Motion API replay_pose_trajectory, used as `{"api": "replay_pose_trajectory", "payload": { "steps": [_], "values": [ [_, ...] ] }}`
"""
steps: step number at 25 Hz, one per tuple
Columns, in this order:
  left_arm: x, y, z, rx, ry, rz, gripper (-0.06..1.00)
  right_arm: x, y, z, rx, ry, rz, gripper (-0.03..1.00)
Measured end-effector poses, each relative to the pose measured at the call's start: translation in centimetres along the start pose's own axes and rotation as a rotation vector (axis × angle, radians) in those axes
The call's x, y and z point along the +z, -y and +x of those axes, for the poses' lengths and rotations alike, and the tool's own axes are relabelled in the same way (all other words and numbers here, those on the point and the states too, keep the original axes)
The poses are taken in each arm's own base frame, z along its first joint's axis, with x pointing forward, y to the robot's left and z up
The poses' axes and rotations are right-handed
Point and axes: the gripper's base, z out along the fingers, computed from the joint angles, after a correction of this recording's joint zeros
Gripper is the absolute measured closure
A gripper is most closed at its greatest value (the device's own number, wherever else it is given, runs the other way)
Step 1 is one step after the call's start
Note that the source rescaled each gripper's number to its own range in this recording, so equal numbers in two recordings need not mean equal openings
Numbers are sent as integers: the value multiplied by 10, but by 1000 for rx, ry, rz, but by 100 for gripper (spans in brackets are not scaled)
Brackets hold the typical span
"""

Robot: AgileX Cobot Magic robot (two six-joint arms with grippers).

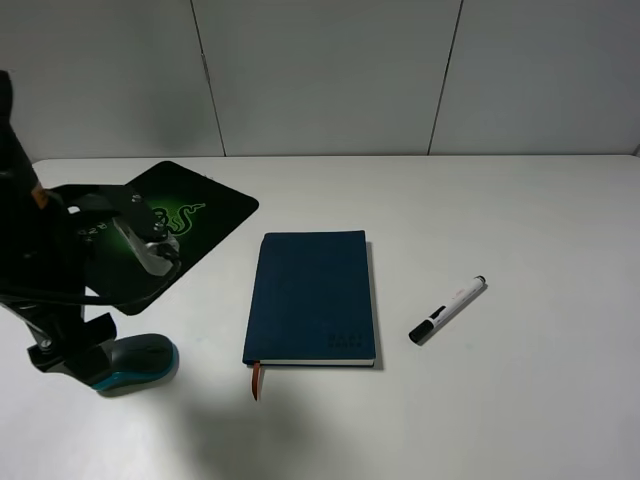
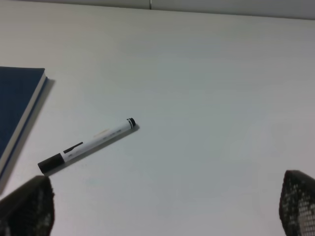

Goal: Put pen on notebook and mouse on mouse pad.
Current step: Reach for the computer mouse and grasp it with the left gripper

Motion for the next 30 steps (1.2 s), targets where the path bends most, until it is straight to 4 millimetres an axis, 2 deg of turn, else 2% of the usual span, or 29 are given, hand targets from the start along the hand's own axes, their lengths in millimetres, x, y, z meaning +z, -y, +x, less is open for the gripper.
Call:
{"api": "replay_pose_trajectory", "payload": {
  "steps": [13,18,30],
  "values": [
    [46,-12,-28,144,-66,17,-5,0,0,0,0,0,0,-3],
    [58,-17,-34,206,-72,-13,-5,0,0,0,0,0,0,-3],
    [88,-16,-31,249,-55,-28,-5,0,0,0,0,0,0,-3]
  ]
}}
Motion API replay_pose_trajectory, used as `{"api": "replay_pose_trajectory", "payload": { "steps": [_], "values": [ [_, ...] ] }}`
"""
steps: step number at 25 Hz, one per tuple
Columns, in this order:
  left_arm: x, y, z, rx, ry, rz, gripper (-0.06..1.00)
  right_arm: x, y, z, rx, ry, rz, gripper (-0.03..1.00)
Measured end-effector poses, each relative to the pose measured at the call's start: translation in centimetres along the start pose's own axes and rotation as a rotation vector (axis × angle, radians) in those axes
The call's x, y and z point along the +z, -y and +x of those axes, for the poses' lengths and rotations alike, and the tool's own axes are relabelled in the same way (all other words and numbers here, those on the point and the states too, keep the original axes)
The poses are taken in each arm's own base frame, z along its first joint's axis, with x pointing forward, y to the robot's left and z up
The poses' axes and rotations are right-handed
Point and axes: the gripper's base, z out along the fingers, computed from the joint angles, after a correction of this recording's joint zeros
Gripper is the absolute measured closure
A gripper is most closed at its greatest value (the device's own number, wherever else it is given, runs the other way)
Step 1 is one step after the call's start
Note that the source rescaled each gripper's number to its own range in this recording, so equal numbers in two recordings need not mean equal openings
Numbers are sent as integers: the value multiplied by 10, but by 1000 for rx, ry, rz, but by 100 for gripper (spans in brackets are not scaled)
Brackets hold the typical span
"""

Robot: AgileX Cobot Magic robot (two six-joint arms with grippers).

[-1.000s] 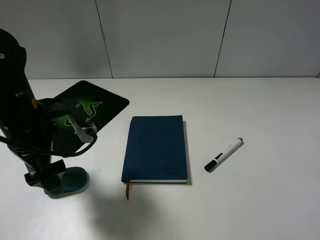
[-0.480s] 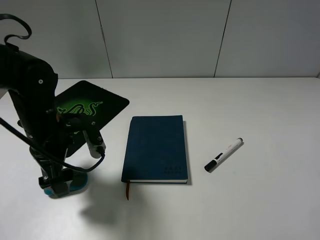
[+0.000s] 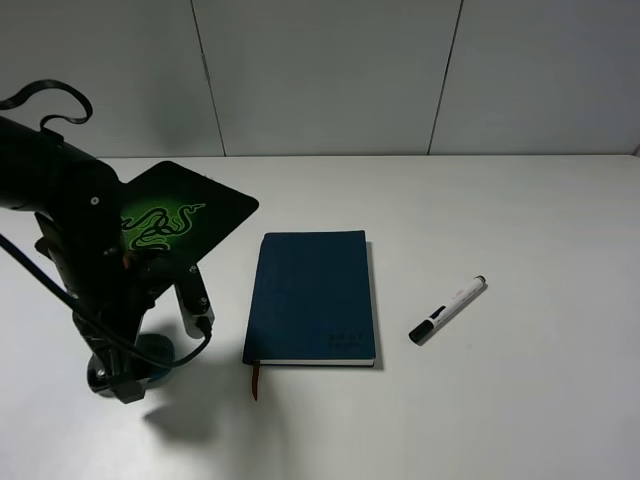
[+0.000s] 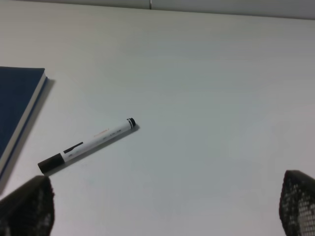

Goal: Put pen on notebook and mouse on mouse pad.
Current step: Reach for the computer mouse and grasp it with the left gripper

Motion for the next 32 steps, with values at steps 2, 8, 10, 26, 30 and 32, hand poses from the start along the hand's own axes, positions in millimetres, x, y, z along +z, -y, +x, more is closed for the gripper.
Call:
{"api": "replay_pose_trajectory", "payload": {
  "steps": [2,8,10,26,30,32],
  "values": [
    [6,3,3,5,10,-3,-5,0,0,0,0,0,0,-3],
    [14,5,4,11,66,-36,-5,0,0,0,0,0,0,-3],
    [16,4,2,14,74,-43,-5,0,0,0,0,0,0,-3],
    [21,4,1,12,64,-30,84,0,0,0,0,0,0,-3],
    [21,4,1,12,63,-30,94,0,0,0,0,0,0,-3],
    [21,4,1,12,63,-30,94,0,0,0,0,0,0,-3]
  ]
}}
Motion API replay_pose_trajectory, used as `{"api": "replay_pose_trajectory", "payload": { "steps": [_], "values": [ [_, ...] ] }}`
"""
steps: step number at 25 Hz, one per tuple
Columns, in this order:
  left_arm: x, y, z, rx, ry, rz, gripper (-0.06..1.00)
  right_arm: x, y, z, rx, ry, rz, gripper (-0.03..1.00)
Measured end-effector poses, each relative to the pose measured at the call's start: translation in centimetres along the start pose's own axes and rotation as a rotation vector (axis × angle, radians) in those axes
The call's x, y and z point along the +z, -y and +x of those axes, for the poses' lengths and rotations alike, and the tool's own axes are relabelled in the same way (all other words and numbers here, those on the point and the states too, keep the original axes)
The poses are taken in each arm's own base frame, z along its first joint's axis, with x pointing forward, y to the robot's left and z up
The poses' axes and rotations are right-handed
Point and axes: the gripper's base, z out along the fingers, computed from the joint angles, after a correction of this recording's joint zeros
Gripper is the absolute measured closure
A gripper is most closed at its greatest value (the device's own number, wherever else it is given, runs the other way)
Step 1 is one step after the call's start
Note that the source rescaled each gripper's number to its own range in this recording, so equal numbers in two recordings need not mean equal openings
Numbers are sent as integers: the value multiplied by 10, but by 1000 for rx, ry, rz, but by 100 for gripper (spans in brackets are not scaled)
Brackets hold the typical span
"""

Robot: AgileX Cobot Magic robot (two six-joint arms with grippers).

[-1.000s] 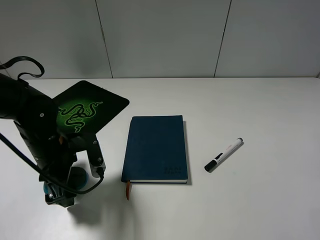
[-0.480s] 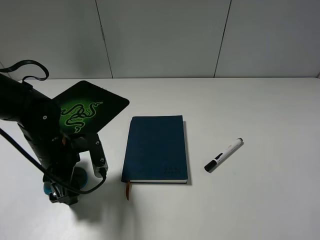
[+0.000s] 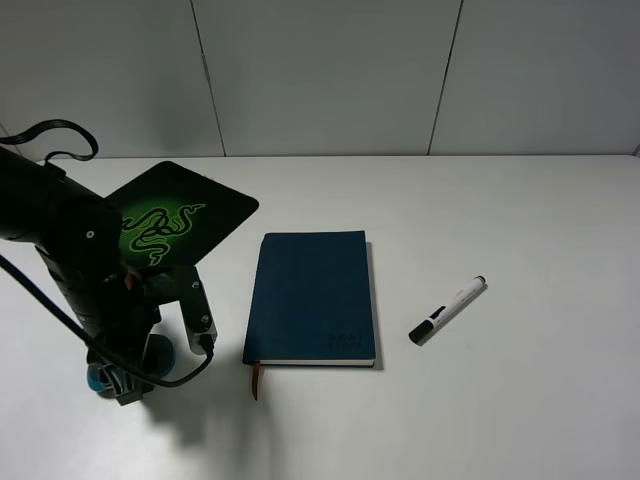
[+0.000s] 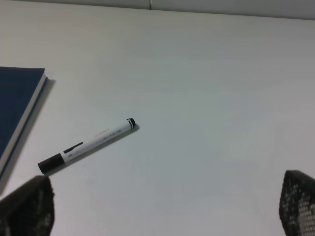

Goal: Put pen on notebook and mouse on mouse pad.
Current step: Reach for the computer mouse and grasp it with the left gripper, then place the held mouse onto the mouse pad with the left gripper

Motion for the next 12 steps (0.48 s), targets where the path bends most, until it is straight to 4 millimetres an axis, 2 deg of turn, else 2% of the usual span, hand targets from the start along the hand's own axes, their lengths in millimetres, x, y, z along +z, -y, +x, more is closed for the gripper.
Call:
{"api": "replay_pose_trajectory", "payload": {
  "steps": [12],
  "values": [
    [-1,-1,-2,0,-5,3,94,0,0,0,0,0,0,-3]
  ]
}}
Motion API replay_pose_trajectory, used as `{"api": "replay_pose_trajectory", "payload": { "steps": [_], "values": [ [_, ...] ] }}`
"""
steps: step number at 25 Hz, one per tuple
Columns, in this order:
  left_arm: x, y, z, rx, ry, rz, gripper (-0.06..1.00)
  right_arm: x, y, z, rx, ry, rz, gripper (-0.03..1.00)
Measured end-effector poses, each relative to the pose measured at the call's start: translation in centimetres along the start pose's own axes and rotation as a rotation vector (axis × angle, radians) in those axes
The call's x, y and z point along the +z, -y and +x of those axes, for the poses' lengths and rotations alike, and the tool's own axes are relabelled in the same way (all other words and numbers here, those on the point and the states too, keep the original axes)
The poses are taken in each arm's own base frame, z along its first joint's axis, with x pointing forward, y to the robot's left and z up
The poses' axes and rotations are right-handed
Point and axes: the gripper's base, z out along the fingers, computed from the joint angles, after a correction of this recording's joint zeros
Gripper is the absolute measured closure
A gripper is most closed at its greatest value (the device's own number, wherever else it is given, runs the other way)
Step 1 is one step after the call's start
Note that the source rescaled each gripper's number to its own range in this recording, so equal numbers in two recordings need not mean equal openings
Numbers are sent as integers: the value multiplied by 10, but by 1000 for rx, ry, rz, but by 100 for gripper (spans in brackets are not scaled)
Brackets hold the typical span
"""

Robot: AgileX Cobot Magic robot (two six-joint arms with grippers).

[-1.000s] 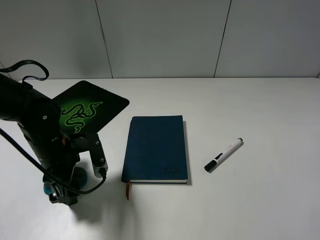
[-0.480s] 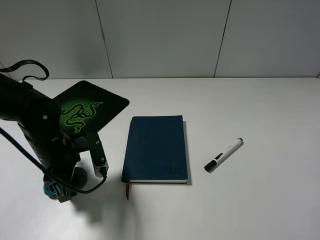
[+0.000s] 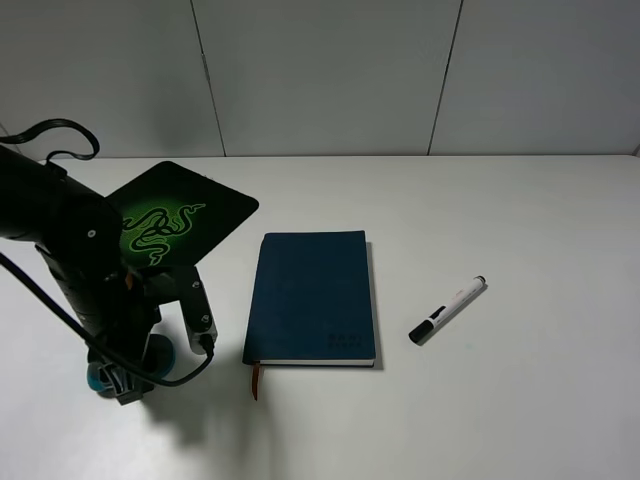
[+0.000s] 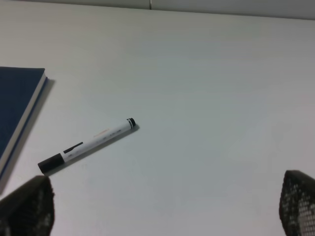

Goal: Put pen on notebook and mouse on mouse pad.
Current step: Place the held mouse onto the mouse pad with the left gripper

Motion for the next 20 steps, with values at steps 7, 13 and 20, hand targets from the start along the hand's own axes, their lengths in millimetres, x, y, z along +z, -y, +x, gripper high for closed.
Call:
{"api": "replay_pose_trajectory", "payload": {
  "steps": [7,13,20],
  "values": [
    [-15,-6,-4,-5,-60,30,94,0,0,0,0,0,0,-3],
    [-44,-6,0,-11,-24,-8,94,0,0,0,0,0,0,-3],
    [-70,-4,11,-5,-10,-74,94,0,0,0,0,0,0,-3]
  ]
}}
